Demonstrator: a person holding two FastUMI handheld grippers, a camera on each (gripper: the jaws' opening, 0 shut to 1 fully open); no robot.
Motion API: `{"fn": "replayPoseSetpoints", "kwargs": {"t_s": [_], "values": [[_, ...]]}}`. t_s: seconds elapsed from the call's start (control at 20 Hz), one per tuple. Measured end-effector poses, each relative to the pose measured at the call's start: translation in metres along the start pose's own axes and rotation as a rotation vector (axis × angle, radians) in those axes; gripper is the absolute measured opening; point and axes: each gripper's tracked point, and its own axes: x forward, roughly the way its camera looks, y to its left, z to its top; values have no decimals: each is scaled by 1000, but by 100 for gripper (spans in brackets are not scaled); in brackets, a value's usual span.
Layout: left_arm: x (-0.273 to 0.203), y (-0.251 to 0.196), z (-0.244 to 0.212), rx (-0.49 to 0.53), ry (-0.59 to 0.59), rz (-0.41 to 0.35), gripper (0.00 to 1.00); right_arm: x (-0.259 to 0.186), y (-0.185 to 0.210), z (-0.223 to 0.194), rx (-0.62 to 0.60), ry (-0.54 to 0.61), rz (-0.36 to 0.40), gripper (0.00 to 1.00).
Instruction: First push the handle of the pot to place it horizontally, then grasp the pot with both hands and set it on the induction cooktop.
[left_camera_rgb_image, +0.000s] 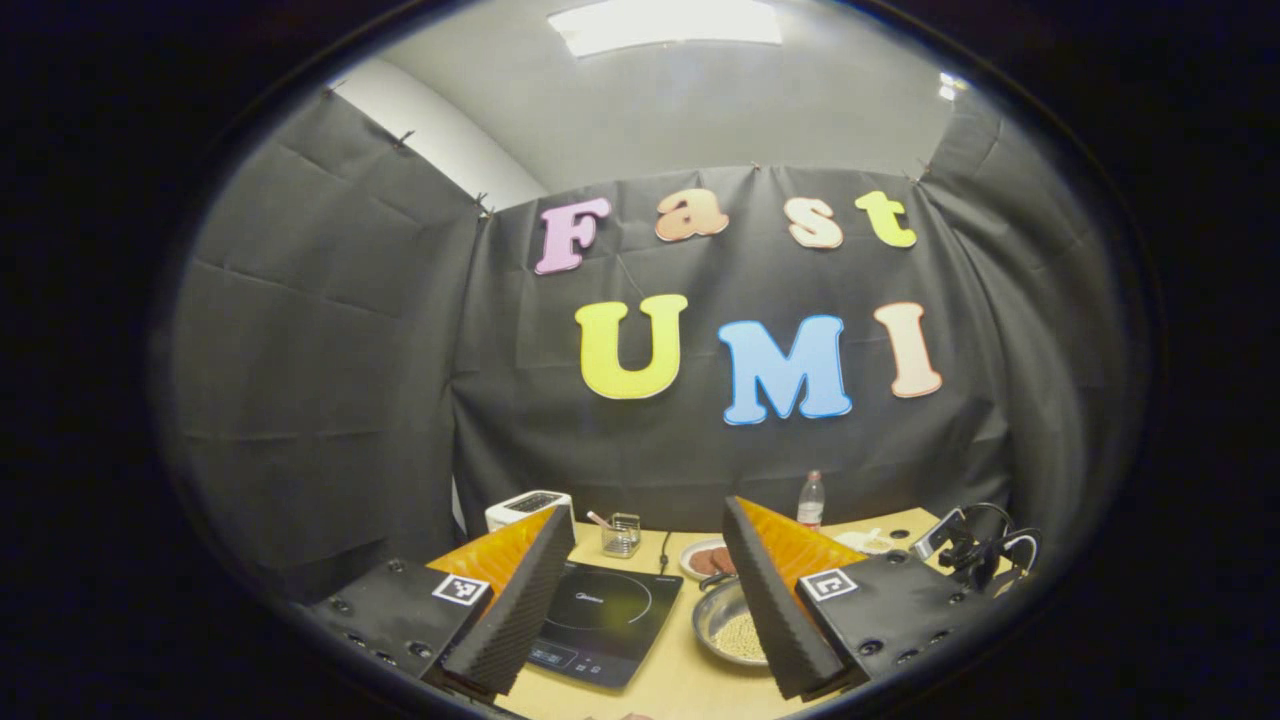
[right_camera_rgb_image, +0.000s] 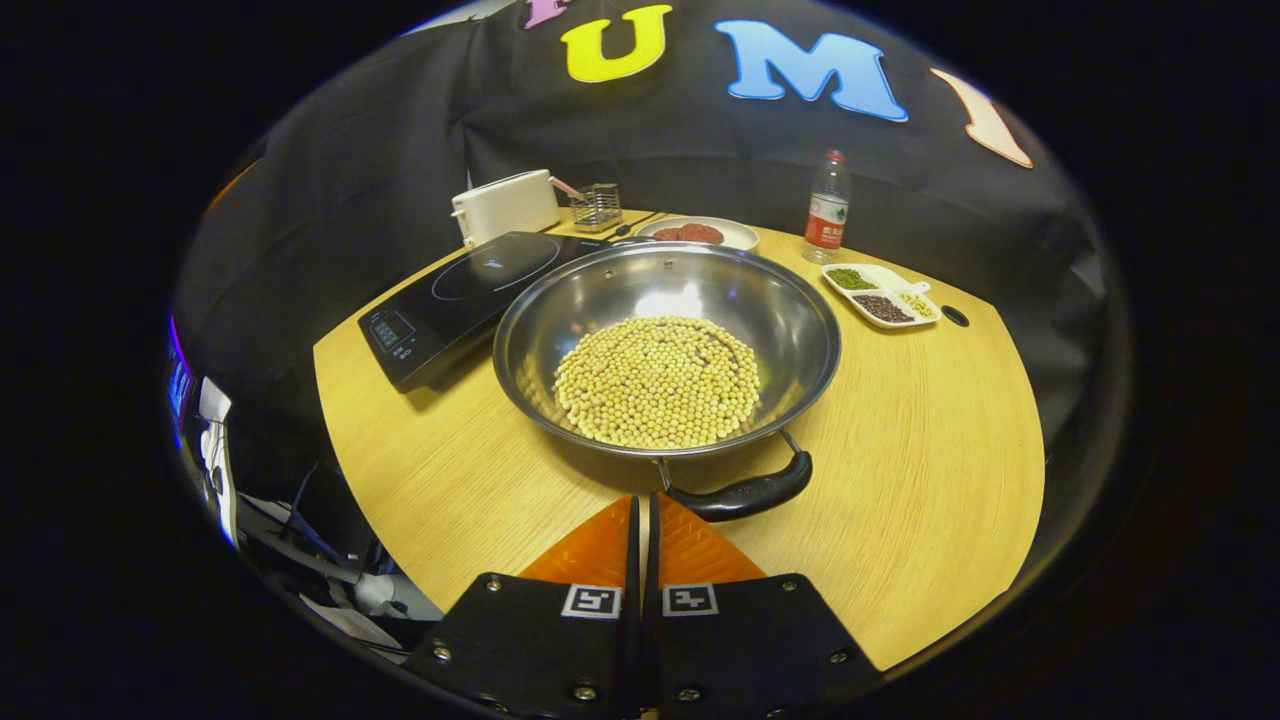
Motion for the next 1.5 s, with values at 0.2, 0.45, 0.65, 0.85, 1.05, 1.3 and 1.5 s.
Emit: {"fn": "replayPoseSetpoints", "kwargs": {"t_s": [0.2, 0.45, 0.65, 0.85, 1.05, 1.3, 1.5], "values": [[32, -5, -5, -9, -6, -35, 96, 6, -15, 7, 56, -17, -52, 1], [73, -14, -33, -34, 42, -109, 100, 11, -43, 21, 110, -42, -146, 1], [104, -10, -47, -35, 67, -142, 99, 18, -63, 28, 144, -32, -206, 1], [132, -5, -62, -24, 87, -162, 95, 25, -80, 33, 171, -26, -252, 1], [151, -5, -78, -29, 115, -184, 94, 29, -97, 40, 186, -26, -295, 1], [168, -12, -104, -23, 154, -223, 94, 35, -116, 47, 190, -32, -357, 1], [182, -15, -135, -16, 202, -250, 98, 34, -128, 56, 175, -41, -411, 1]]}}
